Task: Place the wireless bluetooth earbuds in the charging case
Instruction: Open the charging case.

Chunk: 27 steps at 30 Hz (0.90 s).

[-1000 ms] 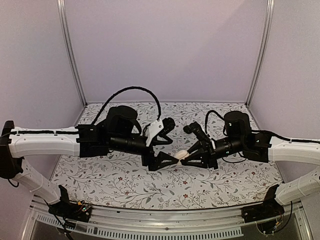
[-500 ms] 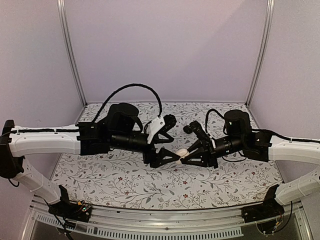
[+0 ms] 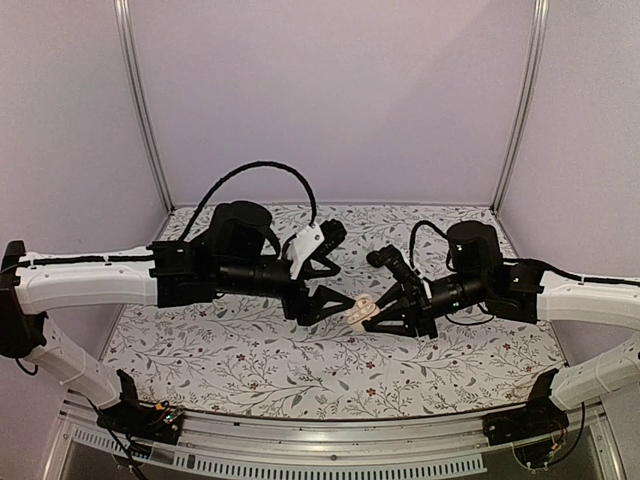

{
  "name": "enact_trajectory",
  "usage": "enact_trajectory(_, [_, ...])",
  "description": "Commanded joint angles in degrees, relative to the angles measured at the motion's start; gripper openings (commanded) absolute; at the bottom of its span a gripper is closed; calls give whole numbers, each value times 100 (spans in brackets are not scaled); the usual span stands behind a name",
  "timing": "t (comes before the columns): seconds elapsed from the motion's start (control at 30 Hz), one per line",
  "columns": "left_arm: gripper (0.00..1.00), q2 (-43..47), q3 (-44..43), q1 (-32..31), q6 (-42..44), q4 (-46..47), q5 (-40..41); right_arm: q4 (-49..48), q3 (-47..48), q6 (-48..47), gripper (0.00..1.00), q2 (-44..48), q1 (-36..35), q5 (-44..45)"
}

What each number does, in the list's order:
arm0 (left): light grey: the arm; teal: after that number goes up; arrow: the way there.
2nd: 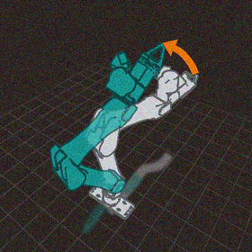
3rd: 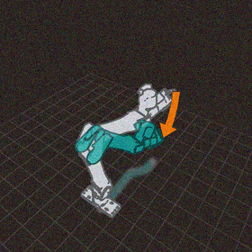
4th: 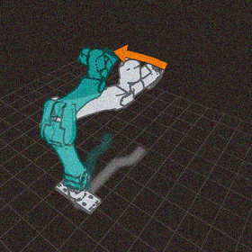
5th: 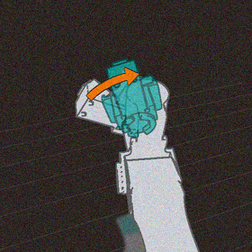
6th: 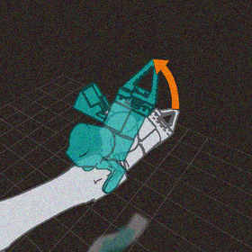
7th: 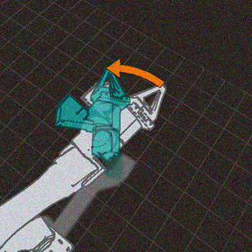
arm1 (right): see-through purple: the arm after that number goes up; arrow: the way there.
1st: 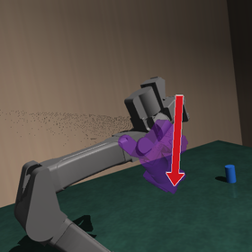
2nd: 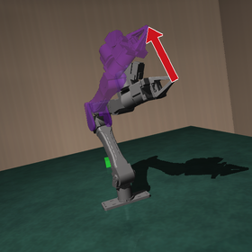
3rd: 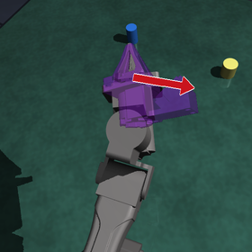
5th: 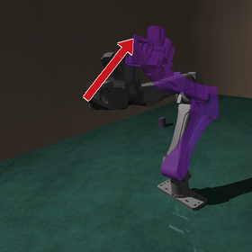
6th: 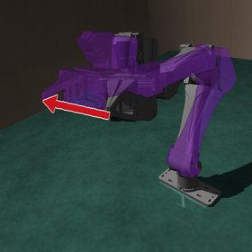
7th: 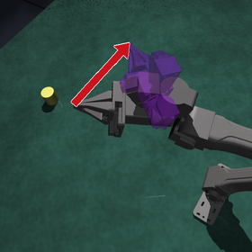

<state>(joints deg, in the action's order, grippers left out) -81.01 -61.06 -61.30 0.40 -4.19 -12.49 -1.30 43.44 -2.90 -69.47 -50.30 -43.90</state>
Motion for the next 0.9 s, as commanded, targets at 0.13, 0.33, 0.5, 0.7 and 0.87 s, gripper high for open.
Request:
enact_trajectory(0.13, [76, 51, -16, 113, 13, -41, 237, -121, 138, -89, 0, 39, -59, -282])
enact_trajectory(0.33, [78, 241, 115, 153, -12, 54, 138, -284, 2, 15, 0, 36, -58, -177])
enact_trajectory(0.5, [80, 567, 305, 373, -121, 189, -161, -907, -424, 538, 0, 53, -58, -153])
enact_trajectory(0.7, [81, 870, 648, 671, -471, 264, -157, -1276, -597, 780, 0, 64, -27, -97])
enact_trajectory(0.87, [80, 672, 723, 1085, -684, -486, 427, -1573, -814, 838, 0, 192, 170, -160])
